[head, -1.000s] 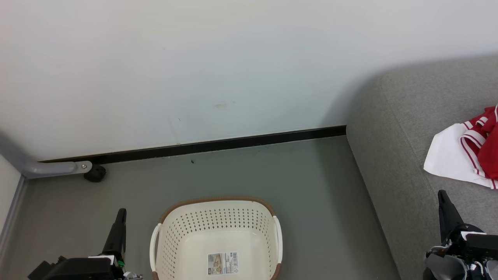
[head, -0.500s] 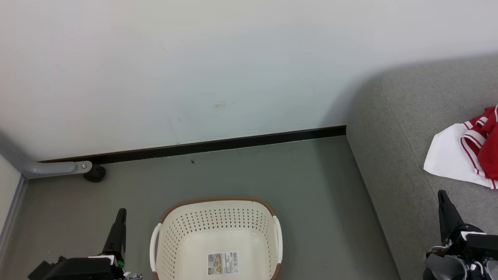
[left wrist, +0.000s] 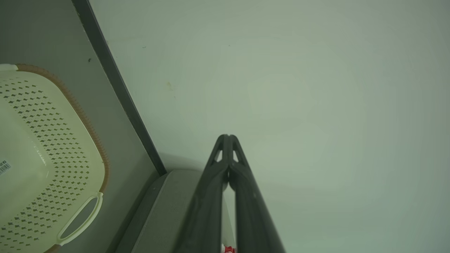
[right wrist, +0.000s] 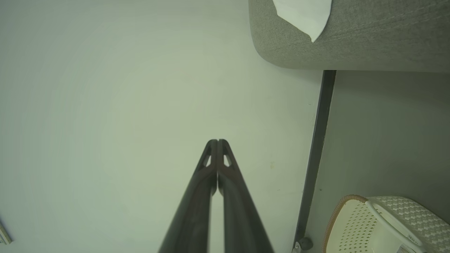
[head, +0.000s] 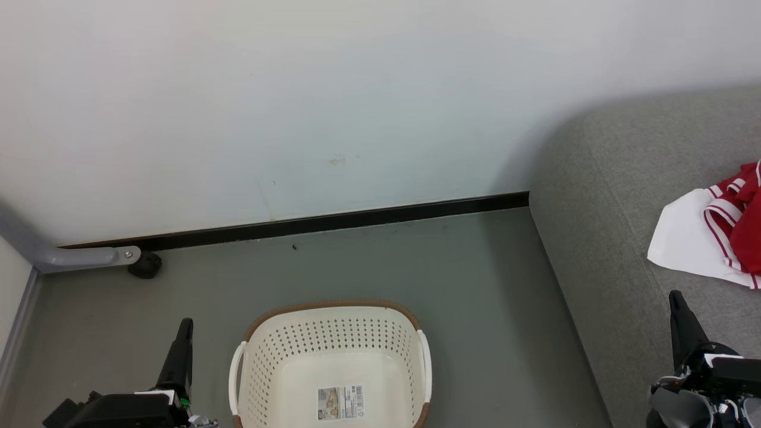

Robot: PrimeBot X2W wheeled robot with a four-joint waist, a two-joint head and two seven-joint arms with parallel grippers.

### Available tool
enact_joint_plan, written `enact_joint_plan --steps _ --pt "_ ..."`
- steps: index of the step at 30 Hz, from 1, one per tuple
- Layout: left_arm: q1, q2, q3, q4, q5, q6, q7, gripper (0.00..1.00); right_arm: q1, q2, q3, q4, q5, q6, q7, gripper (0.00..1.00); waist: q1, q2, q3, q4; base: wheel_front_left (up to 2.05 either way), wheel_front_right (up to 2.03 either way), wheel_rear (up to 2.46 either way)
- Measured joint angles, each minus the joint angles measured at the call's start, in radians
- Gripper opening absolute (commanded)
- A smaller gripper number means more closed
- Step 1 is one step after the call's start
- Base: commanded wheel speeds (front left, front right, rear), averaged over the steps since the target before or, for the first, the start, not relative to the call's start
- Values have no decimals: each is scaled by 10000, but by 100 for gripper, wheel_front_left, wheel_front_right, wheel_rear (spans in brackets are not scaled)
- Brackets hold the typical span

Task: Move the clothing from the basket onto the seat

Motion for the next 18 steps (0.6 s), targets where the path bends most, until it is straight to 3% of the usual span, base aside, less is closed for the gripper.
enact_joint_plan --steps 18 --pt "0 0 0 -2 -13 0 0 0 1 2 0 -2 0 0 0 0 0 0 0 0 0 0 0"
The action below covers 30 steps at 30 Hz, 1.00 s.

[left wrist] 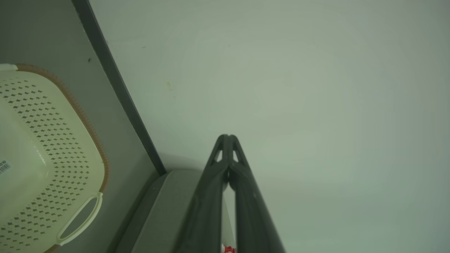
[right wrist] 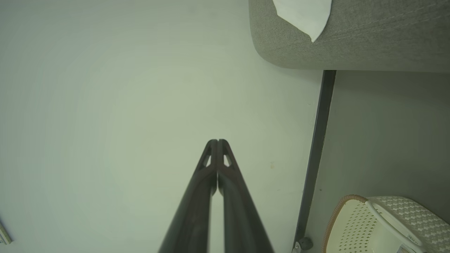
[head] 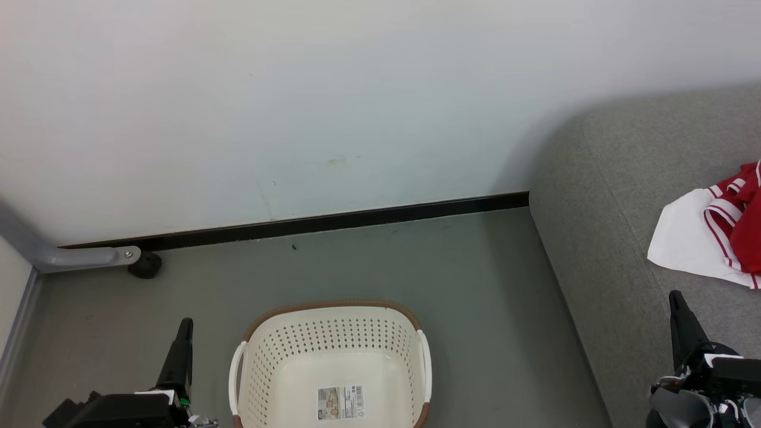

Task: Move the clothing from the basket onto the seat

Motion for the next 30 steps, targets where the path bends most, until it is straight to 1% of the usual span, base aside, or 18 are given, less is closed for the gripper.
enact_joint_plan --steps 30 --pt "0 -2 0 -2 -2 0 0 0 1 0 2 -2 0 0 0 0 0 0 0 0 0 0 0"
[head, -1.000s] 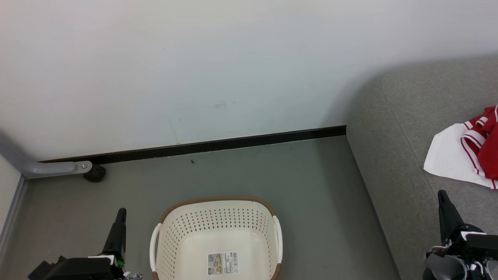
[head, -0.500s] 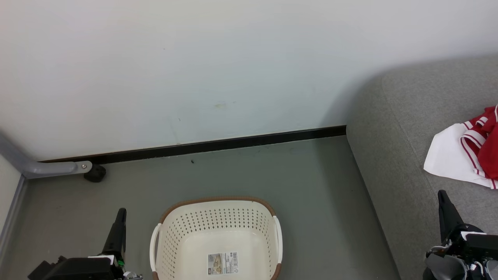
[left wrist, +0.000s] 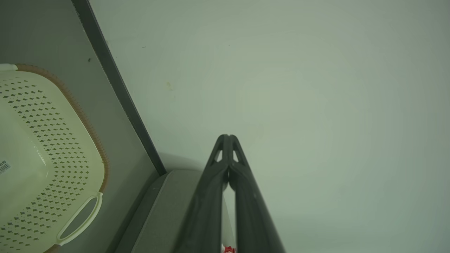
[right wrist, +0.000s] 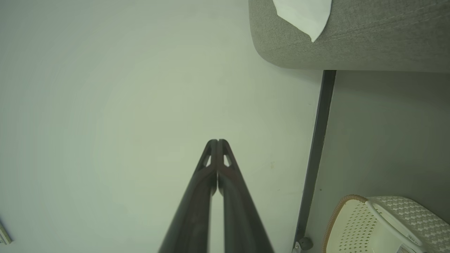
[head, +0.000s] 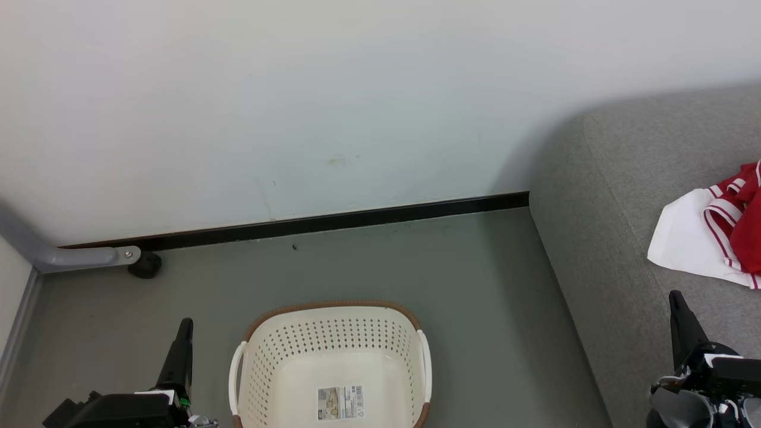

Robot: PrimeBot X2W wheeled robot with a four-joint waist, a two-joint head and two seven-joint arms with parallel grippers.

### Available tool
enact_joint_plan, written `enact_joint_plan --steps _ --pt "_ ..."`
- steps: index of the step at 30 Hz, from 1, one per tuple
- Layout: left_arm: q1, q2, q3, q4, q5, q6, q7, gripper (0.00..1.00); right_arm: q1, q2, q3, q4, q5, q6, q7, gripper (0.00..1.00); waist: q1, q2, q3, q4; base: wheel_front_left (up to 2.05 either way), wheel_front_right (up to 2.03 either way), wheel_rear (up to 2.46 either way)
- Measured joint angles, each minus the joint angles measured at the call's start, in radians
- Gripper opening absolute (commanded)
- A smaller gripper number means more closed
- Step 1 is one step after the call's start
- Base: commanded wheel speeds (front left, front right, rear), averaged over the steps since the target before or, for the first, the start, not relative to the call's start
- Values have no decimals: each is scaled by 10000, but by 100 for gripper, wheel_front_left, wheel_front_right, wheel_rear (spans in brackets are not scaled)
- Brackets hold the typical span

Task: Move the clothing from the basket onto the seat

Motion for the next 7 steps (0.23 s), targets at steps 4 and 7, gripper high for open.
enact_joint_plan --steps 4,7 --pt "0 0 0 0 0 0 0 0 0 0 0 0 0 0 0 0 0 0 0 0 0 0 0" --pt "0 0 0 -2 0 0 0 0 0 0 0 0 0 0 0 0 -1 0 0 0 0 0 0"
